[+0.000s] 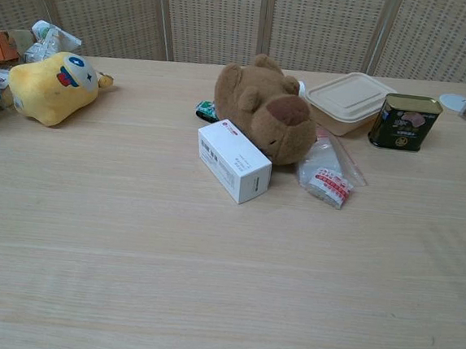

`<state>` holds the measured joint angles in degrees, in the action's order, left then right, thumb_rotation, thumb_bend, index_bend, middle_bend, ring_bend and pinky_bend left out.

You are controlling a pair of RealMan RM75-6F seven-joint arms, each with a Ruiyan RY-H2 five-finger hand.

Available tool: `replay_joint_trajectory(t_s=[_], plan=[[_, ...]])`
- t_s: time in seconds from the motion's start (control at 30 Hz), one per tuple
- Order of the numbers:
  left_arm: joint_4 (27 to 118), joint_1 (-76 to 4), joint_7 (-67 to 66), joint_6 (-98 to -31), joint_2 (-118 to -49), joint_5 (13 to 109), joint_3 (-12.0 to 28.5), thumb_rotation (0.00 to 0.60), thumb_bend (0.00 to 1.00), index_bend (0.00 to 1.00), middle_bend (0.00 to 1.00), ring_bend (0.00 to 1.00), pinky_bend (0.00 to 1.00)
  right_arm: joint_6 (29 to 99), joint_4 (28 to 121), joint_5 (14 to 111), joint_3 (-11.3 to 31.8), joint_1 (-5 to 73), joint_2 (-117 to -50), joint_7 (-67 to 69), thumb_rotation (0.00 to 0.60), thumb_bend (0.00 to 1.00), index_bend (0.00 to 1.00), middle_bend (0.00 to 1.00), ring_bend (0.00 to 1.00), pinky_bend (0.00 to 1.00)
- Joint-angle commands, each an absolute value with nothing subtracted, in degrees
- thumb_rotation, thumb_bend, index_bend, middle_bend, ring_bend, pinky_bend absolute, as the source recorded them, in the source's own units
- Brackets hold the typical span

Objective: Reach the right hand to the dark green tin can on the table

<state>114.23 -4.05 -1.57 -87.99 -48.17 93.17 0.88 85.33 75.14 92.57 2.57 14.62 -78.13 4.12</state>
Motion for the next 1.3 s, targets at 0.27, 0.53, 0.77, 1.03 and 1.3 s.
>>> replay_joint_trajectory(t_s=[0.27,0.53,0.77,1.03,1.3], plan=[[114.5,-4.2,1.6,-87.6,-47.3,92.6,0.9,0.600,0.00,0.00,0.00,0.00,0.00,81.2,73.5,91.4,2.4,15.8,-79.4,4.9,0.600,0.00,0.00,0.00,0.00,0.00],[114.0,-4.8,3.8,-87.0,-47.1,89.8,2.1,0.600,0.00,0.00,0.00,0.00,0.00,68.6,76.7,86.5,7.4,24.5,-80.0,-1.0,0.600,0.00,0.00,0.00,0.00,0.00],[113.4,-5.4,4.4,-85.4,-47.1,88.4,2.3,0.600,0.00,0.00,0.00,0.00,0.00,56.5,71.5,76.4,14.3,34.1,-86.0,-7.6,0.600,0.00,0.00,0.00,0.00,0.00],[112.6,-5.8,4.5,-84.2,-47.3,86.1,2.7,0.600,0.00,0.00,0.00,0.00,0.00,48.8,60.5,66.6,18.2,41.0,-93.3,-13.0,0.600,0.00,0.00,0.00,0.00,0.00],[111.4,-6.0,4.2,-83.8,-47.5,83.4,3.5,0.600,0.00,0.00,0.00,0.00,0.00,43.5,47.0,64.2,18.1,45.3,-98.2,-12.2,0.600,0.00,0.00,0.00,0.00,0.00]])
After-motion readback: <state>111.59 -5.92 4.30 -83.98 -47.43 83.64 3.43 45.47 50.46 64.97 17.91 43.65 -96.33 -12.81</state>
